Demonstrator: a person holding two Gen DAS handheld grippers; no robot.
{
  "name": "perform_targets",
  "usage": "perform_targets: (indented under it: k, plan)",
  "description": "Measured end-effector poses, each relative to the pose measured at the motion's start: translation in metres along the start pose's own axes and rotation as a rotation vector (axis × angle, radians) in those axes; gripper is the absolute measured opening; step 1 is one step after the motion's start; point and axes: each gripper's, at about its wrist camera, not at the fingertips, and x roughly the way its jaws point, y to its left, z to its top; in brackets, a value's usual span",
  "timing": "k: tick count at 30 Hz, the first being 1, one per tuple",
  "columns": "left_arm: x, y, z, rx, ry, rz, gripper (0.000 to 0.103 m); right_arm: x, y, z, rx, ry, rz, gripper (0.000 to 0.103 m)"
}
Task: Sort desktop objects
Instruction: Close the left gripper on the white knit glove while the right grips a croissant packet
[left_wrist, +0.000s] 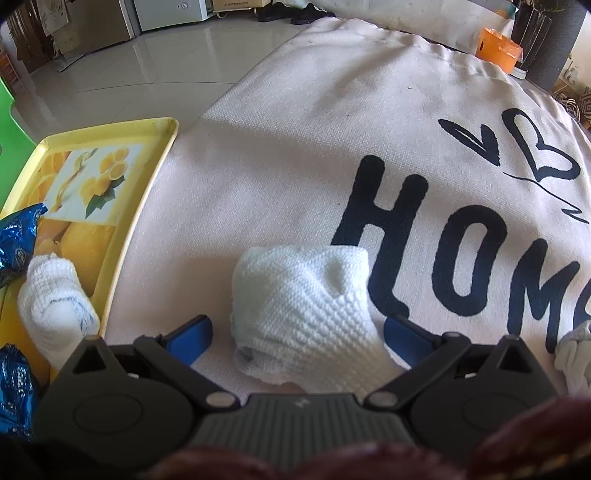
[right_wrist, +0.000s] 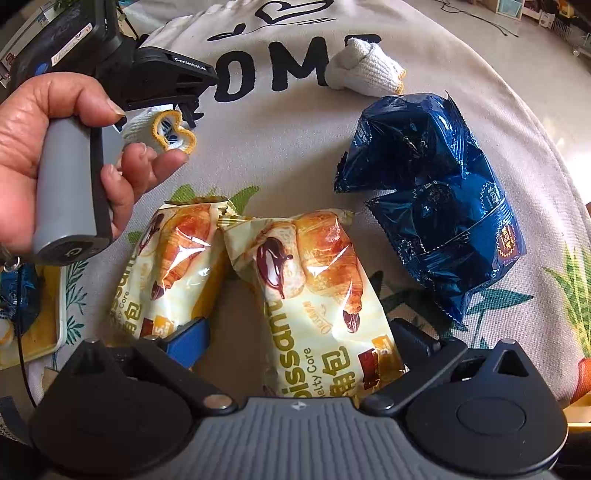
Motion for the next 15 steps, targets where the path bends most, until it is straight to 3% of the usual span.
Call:
perform_targets:
  k: [11, 13, 15]
  plan:
    - [-0.004, 0.004, -0.006, 0.033, -0.01, -0.013, 0.101, 0.003, 0.004, 0.0, -0.035, -0.008, -0.029, 0.103]
    - [-0.008, 0.005, -0.009, 0.047, -0.022, -0.02, 0.095, 0.003, 0.001, 0.0, -0.026, -0.019, -0.028, 0.103]
    - [-0.013, 0.004, -0.01, 0.064, -0.029, -0.027, 0.08, 0.001, -0.002, 0.0, -0.013, -0.034, -0.031, 0.101]
